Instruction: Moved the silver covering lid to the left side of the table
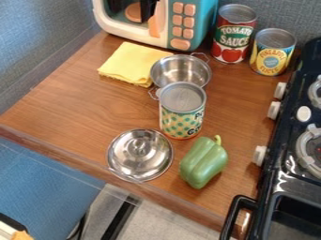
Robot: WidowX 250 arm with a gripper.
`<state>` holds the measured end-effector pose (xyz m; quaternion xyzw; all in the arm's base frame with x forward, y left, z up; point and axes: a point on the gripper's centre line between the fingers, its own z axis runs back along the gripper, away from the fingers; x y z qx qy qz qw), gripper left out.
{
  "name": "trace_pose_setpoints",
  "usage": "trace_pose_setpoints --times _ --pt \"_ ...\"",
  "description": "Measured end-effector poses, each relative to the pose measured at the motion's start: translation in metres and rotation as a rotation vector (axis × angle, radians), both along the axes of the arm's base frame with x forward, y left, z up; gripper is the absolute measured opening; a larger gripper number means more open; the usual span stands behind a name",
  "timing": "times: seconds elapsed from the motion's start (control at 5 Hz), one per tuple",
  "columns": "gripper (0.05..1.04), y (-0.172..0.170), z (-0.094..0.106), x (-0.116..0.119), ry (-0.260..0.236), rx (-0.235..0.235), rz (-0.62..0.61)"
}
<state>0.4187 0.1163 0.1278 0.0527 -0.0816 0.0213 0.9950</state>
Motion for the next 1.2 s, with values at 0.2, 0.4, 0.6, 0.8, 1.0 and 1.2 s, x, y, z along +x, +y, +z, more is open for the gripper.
trace_pose_setpoints --times 0.2,0.4,0.6,0.8,1.0,1.2 --pt "1.0 -0.001 -0.018 -0.003 0.043 -0.011 0.0" --pt "1.0 -0.013 -0.039 -0.023 0.106 0.022 -0.037" --pt "1.0 -0.025 -0.029 -0.049 0.078 0.061 -0.087" --pt "1.0 -0.031 -0.03 -0.091 0.084 0.071 -0.13" --pt "1.0 -0.044 -0.037 -0.12 0.09 0.066 -0.159" --pt "1.0 -0.065 -0.049 -0.146 0.1 0.061 -0.178"
